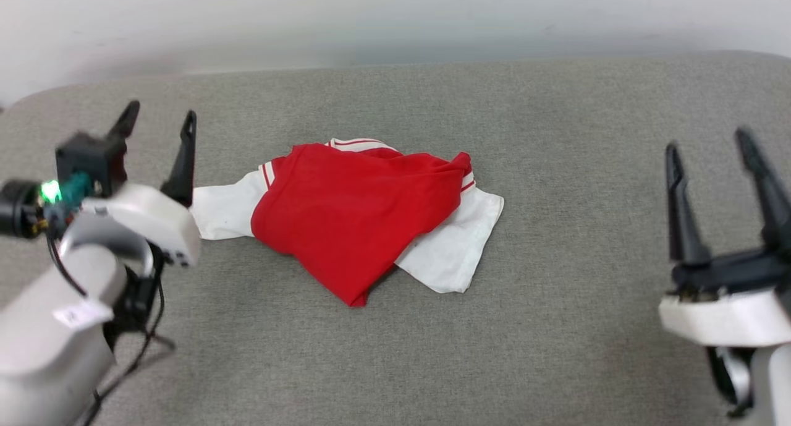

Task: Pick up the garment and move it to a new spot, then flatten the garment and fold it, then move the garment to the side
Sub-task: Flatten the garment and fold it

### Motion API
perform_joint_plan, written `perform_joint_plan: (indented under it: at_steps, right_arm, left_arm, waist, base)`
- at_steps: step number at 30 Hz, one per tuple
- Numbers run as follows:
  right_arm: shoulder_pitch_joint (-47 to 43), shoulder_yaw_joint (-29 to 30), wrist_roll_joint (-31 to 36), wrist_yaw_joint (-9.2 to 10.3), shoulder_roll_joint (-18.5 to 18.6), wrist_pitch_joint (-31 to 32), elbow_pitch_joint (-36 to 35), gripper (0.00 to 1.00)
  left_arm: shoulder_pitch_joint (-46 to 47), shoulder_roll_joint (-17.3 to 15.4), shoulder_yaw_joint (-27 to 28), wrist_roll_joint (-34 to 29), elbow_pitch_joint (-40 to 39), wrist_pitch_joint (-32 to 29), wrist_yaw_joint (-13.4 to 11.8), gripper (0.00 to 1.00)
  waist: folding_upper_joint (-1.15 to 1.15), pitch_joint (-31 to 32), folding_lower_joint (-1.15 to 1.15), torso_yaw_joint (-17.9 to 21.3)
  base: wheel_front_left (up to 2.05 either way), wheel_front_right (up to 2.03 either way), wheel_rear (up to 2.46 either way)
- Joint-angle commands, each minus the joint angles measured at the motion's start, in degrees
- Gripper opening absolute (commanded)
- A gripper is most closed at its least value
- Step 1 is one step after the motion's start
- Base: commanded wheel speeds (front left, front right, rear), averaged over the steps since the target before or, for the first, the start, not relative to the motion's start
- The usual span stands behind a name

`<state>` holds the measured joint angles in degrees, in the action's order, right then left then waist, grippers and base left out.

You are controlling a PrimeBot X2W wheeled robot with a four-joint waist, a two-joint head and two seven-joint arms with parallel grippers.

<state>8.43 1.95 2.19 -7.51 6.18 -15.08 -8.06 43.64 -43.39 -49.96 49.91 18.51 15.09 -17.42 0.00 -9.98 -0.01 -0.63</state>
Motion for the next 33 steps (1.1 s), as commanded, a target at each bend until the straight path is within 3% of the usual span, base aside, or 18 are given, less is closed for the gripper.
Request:
perform_joint_plan:
  at_steps: [1,7,14,17,23,28,33]
  right_arm:
    - [3.1,-0.6,-0.2,0.03,1.8,-0.1,-1.1,1.0]
    - [12.5,-5.6,-1.5,0.04,9.4,-0.1,0.2,1.0]
    - [23.7,-19.0,-7.4,0.04,18.6,1.9,10.7,1.0]
    - [29.4,-28.6,-12.5,0.04,23.1,9.2,14.4,1.0]
    - [39.9,-48.1,-27.7,0.05,30.4,30.0,17.2,1.0]
    - [47.1,-59.7,-39.4,0.04,32.9,44.9,17.7,1.0]
    - [53.7,-66.9,-45.5,0.04,32.3,52.4,20.8,1.0]
  left_arm:
    - [-4.9,0.5,3.5,-2.4,-3.2,0.1,-2.0,1.0]
    - [-19.1,4.6,17.8,-13.3,-15.2,0.1,-6.9,1.0]
    - [-31.0,12.1,29.8,-23.6,-21.5,0.1,-6.3,1.0]
    - [-34.7,15.6,33.3,-27.2,-22.8,0.1,-5.4,1.0]
    - [-38.6,21.9,38.5,-31.9,-23.2,0.1,-2.0,1.0]
    - [-38.2,25.9,41.4,-35.1,-23.1,0.1,1.4,1.0]
    - [-36.4,29.4,44.0,-38.0,-23.7,0.1,4.2,1.0]
  waist:
    - [0.0,0.3,0.01,-0.5]
    - [0.0,0.8,0.01,-1.4]
    - [0.0,0.4,0.01,-2.7]
    - [0.0,-0.3,0.01,-3.1]
    - [0.0,-2.6,0.01,-4.5]
    - [0.0,-5.5,0.01,-5.9]
    - [0.0,-9.1,0.01,-7.1]
  base:
    - [0.0,0.0,0.0]
    - [0.0,0.0,0.0]
    - [0.0,0.0,0.0]
    - [0.0,0.0,0.0]
    - [0.0,0.0,0.0]
    - [0.0,0.0,0.0]
    - [0.0,0.0,0.0]
